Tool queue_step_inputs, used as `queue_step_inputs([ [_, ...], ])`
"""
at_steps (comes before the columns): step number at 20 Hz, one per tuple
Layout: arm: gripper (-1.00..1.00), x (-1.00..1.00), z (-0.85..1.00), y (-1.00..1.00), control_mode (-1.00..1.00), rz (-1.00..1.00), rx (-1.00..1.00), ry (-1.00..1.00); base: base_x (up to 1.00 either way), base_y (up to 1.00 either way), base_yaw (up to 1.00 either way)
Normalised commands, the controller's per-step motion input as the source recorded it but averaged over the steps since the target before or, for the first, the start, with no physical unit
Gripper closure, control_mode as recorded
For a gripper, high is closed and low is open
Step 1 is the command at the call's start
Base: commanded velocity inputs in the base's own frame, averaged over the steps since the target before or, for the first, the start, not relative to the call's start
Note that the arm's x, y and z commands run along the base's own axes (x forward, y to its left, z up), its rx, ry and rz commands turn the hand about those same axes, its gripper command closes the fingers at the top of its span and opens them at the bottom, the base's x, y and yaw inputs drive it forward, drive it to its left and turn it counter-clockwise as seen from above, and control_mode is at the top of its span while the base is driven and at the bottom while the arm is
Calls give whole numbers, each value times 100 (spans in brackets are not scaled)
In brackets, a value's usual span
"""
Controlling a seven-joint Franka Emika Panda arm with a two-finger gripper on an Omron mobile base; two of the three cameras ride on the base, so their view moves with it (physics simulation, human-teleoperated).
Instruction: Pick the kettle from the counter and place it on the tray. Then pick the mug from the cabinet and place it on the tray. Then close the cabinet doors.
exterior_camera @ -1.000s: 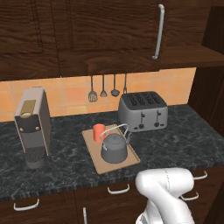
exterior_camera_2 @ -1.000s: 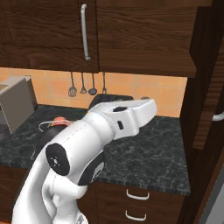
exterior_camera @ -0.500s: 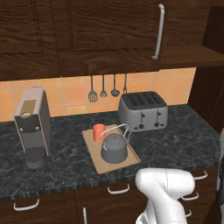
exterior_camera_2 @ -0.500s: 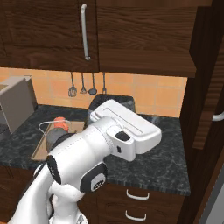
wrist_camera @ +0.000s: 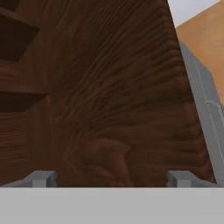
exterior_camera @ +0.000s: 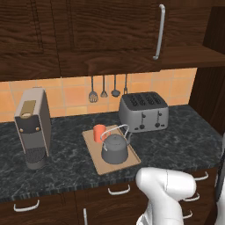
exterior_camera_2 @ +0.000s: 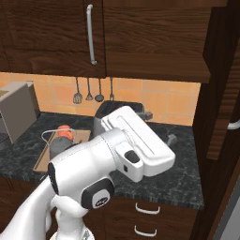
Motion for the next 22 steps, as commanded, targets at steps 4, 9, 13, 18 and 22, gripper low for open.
queue_step_inputs([
  [4, -100, -51, 2, -21, -100, -3, 16, -10, 0, 0, 0],
  [9, -100, -34, 31, -29, -100, -7, 1, -23, 0, 0, 0],
  [13, -100, -18, 36, -50, -100, -5, 0, -14, 0, 0, 0],
  [18, -100, -18, 3, -67, -100, 0, 4, -2, 0, 0, 0],
  [22, -100, -11, 0, -70, -100, 2, 4, 2, 0, 0, 0],
])
